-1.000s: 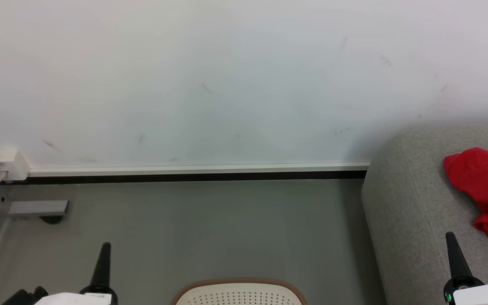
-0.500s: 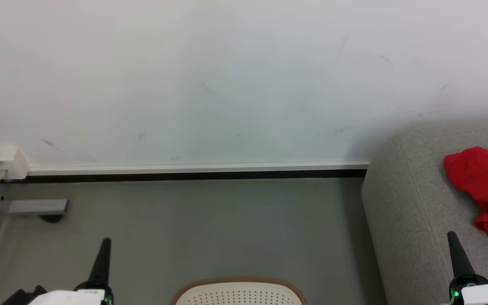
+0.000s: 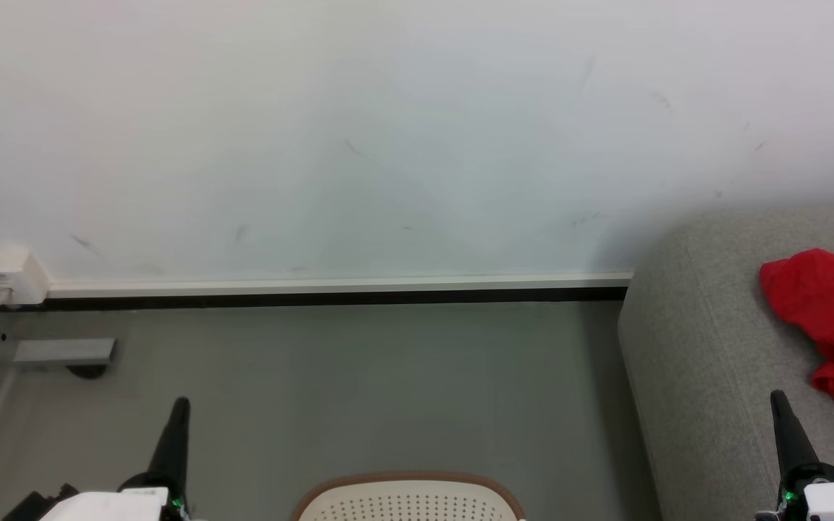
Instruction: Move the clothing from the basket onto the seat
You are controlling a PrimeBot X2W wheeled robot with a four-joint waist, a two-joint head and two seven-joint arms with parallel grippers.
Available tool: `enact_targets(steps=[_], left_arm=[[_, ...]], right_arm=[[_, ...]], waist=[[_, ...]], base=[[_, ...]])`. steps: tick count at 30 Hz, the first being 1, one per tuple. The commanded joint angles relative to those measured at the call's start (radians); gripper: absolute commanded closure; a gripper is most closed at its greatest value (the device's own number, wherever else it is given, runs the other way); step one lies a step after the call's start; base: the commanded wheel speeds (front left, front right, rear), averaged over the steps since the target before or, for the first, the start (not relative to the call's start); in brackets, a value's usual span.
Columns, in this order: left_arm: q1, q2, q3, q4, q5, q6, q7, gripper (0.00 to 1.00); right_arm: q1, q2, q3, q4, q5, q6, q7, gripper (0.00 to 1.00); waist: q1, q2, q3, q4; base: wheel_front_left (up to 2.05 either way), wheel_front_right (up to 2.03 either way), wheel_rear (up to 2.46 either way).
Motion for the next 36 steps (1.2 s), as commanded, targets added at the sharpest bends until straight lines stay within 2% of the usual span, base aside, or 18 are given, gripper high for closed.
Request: enact_targets(steps=[1, 25, 36], left_arm=[[-0.012, 0.008, 0.003, -0.006, -0.027, -0.005, 0.007, 1.0], [-0.019, 0.009, 0.007, -0.018, -0.194, -0.011, 0.051, 1.0], [-0.019, 0.009, 0.007, -0.018, -0.196, -0.011, 0.052, 1.0]], right_arm=[[-0.015, -0.001, -0.008, -0.01, 0.021, -0.002, 0.008, 1.0], [-0.021, 0.013, -0.042, -0.012, 0.164, -0.002, 0.051, 1.0], [-0.021, 0.014, -0.043, -0.011, 0.163, -0.002, 0.053, 1.0]], waist=[[0.0, 0.0, 0.0, 0.0], [0.0, 0.0, 0.008, 0.0], [0.0, 0.0, 0.008, 0.0]], base=[[0.0, 0.0, 0.0], [0.0, 0.0, 0.0], [0.0, 0.0, 0.0]])
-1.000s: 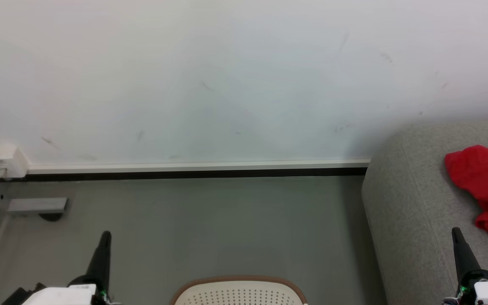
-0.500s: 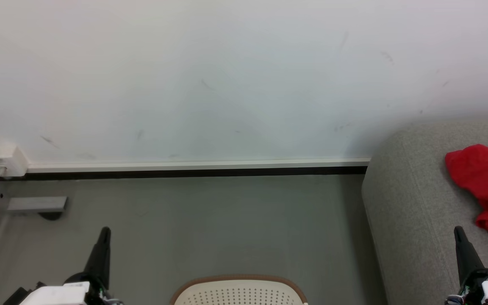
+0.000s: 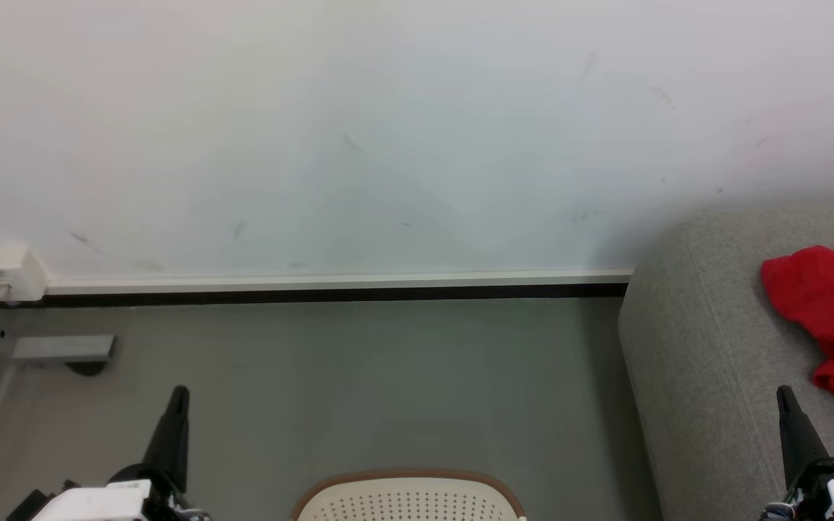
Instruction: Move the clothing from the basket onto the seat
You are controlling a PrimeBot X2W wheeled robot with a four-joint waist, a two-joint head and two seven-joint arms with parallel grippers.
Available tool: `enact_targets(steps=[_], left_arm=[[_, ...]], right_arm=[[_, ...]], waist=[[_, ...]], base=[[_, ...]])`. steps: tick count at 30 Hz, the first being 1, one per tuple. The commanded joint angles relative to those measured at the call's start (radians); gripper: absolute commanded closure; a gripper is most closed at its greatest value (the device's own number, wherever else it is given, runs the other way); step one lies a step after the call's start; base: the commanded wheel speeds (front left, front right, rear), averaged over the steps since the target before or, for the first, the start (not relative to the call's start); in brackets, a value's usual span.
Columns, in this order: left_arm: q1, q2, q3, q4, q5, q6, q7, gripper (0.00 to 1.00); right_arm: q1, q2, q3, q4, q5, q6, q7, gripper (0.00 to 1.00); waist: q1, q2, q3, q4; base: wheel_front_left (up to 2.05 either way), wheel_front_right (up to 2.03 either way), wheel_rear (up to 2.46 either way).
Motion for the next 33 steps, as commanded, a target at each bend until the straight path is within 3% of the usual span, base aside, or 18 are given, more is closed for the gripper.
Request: enact_targets(steps=[1, 33], left_arm=[[-0.007, 0.007, 0.002, -0.003, -0.014, -0.007, 0.004, 1.0], [-0.007, 0.007, 0.002, -0.003, -0.014, -0.006, 0.004, 1.0]], right_arm=[[-0.012, 0.002, -0.005, -0.005, 0.002, -0.002, 0.002, 1.0], [-0.012, 0.002, -0.006, -0.005, 0.0, -0.002, 0.003, 1.0]], waist=[[0.0, 0.0, 0.0, 0.0], [0.0, 0.0, 0.0, 0.0]], base=[[0.0, 0.0, 0.0], [0.0, 0.0, 0.0]])
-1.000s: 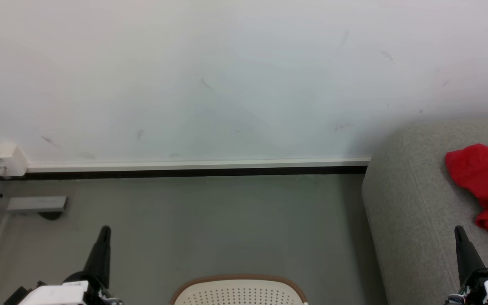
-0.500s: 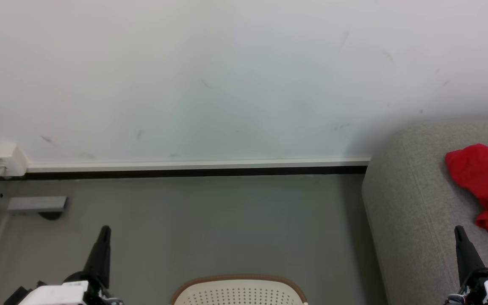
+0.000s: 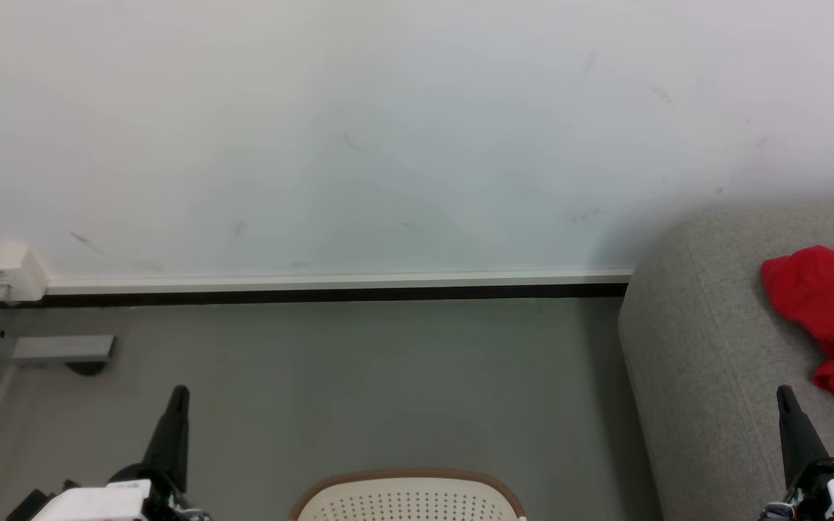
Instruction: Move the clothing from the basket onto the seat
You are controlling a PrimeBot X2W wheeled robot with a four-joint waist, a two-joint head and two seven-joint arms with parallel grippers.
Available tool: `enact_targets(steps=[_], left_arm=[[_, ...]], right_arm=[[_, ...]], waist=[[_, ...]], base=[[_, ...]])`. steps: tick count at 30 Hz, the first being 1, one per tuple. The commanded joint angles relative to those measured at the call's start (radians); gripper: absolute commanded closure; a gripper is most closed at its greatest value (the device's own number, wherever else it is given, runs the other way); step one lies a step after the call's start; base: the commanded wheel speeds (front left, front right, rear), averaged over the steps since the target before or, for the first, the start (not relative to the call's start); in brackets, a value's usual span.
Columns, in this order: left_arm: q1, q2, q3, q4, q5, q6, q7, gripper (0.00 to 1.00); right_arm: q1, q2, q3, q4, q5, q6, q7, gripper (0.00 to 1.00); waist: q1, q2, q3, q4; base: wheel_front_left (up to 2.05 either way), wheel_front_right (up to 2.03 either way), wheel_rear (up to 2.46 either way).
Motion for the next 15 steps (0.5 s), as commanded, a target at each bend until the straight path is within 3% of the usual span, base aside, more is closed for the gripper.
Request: enact_targets(steps=[1, 15], left_arm=[[-0.007, 0.007, 0.001, -0.003, -0.014, -0.005, 0.004, 1.0], [-0.007, 0.007, 0.001, -0.003, -0.014, -0.005, 0.004, 1.0]], right_arm=[[-0.012, 0.0, -0.005, -0.005, 0.0, -0.002, 0.003, 1.0], [-0.012, 0.001, -0.005, -0.005, -0.001, -0.002, 0.004, 1.0]], waist=[[0.0, 0.0, 0.0, 0.0], [0.0, 0.0, 0.0, 0.0]], base=[[0.0, 0.0, 0.0], [0.0, 0.0, 0.0]])
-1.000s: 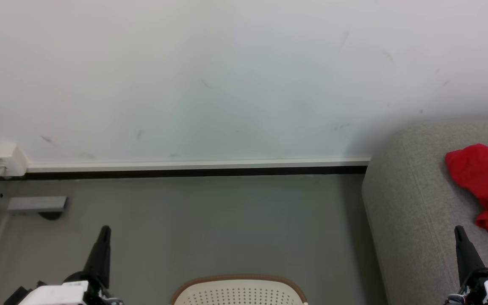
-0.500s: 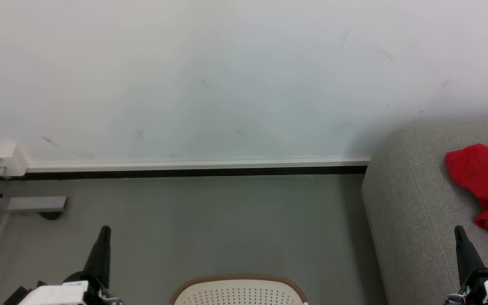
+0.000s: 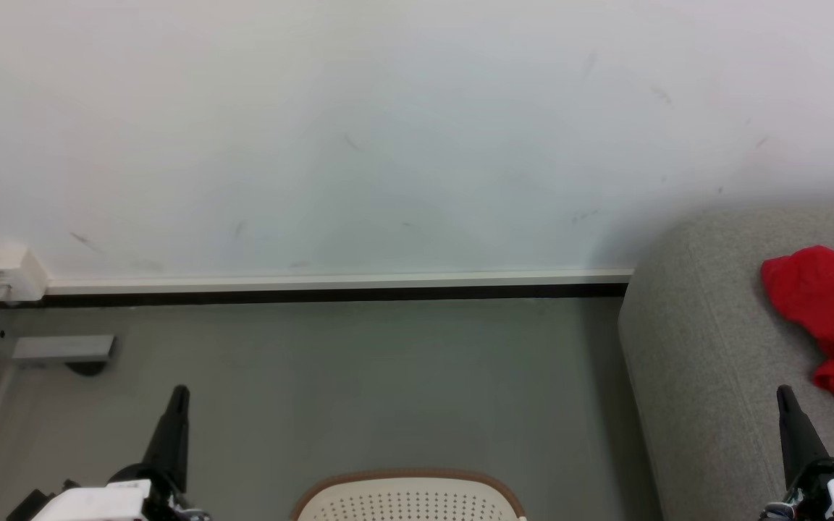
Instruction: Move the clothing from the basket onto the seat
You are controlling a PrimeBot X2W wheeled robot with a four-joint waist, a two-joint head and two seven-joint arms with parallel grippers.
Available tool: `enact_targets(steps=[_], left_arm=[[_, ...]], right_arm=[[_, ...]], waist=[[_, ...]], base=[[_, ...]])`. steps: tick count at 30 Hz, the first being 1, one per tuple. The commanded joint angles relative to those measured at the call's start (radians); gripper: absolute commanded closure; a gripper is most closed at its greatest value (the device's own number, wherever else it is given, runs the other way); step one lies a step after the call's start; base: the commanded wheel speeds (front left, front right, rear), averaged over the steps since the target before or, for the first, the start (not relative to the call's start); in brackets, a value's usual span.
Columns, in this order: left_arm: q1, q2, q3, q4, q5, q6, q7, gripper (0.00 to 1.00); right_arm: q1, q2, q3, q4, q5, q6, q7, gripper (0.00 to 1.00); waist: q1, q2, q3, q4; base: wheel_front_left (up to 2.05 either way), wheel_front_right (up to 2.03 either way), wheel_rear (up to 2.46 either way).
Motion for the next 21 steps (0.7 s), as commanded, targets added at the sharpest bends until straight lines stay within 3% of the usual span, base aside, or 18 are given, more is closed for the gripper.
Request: enact_targets(steps=[1, 21], left_arm=[[-0.007, 0.007, 0.001, -0.003, -0.014, -0.005, 0.004, 1.0], [-0.007, 0.007, 0.001, -0.003, -0.014, -0.005, 0.004, 1.0]], right_arm=[[-0.012, 0.0, -0.005, -0.005, -0.001, -0.002, 0.003, 1.0], [-0.012, 0.001, -0.005, -0.005, -0.001, -0.002, 0.004, 1.0]], waist=[[0.0, 0.0, 0.0, 0.0], [0.0, 0.0, 0.0, 0.0]], base=[[0.0, 0.0, 0.0], [0.0, 0.0, 0.0]])
